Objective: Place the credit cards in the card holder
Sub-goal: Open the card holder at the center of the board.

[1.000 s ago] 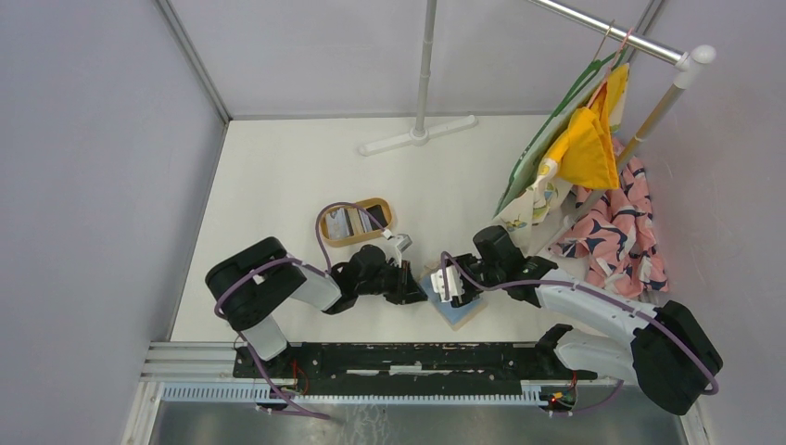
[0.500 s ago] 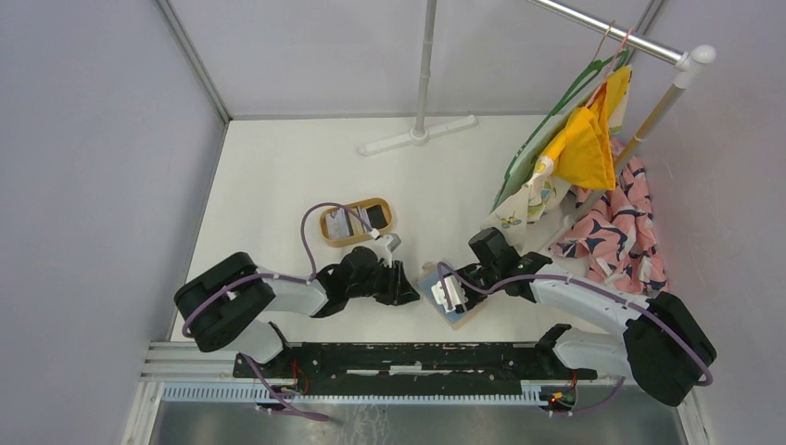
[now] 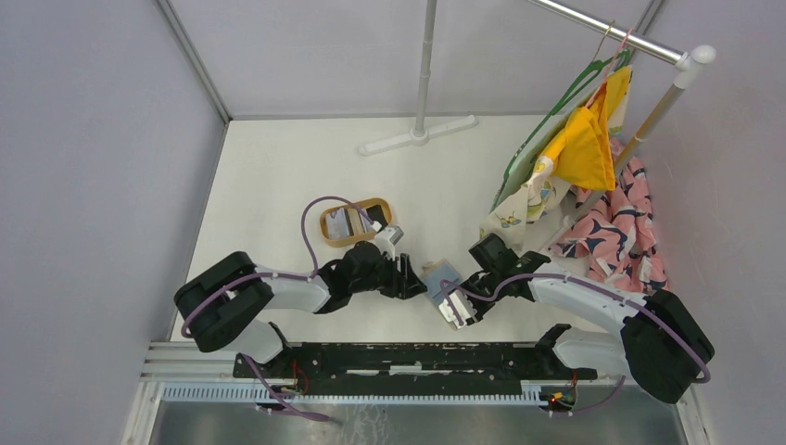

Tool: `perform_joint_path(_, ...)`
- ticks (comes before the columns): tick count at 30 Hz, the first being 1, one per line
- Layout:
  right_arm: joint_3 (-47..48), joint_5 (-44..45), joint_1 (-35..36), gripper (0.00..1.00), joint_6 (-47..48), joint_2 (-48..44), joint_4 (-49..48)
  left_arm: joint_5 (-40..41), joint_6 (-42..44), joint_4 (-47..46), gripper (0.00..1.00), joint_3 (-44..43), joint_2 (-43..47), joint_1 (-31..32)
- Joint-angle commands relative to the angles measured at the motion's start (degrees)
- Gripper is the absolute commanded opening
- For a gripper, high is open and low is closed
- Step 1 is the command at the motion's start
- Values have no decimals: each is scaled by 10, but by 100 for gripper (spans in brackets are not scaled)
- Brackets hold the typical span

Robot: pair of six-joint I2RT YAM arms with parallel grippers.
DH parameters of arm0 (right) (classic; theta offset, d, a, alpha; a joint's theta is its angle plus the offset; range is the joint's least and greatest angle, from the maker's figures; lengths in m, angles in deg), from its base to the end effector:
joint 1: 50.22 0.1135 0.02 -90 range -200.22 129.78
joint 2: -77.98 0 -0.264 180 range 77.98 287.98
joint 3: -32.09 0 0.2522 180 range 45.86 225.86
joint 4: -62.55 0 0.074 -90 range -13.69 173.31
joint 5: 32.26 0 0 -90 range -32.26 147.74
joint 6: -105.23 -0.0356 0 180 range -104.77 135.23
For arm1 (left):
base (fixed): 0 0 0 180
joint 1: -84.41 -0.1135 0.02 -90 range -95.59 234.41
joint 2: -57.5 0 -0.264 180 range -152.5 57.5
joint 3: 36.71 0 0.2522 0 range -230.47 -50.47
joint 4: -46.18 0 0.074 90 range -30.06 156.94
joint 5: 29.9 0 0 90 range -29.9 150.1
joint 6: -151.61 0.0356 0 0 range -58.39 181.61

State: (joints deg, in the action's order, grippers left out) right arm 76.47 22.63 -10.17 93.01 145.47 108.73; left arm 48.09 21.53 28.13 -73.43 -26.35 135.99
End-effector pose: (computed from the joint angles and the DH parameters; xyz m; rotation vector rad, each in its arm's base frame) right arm 0.1302 0.1362 0.1619 -2.2537 1.1871 0.6110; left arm 0.1548 -0.2071 0.1383 0.3705 2.2651 -1.1343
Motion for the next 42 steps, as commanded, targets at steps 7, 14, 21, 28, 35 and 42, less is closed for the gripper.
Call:
perform_joint_path(7,11,-14,0,42,20,11,11,25,22,12,64,-75,-56,8)
perform_joint_path(14,11,-13,1,42,19,12,10,37,30,46,63,-96,-62,13)
perform_joint_path(21,11,-13,1,41,18,12,9,49,44,79,63,-121,-81,20)
perform_joint_path(28,11,-13,1,41,17,13,9,28,50,83,57,-130,-73,31)
perform_joint_path(35,12,-15,1,42,17,12,10,-1,47,74,51,-133,-64,38)
perform_joint_path(42,15,-24,1,42,27,8,23,-23,29,41,47,-124,-45,40)
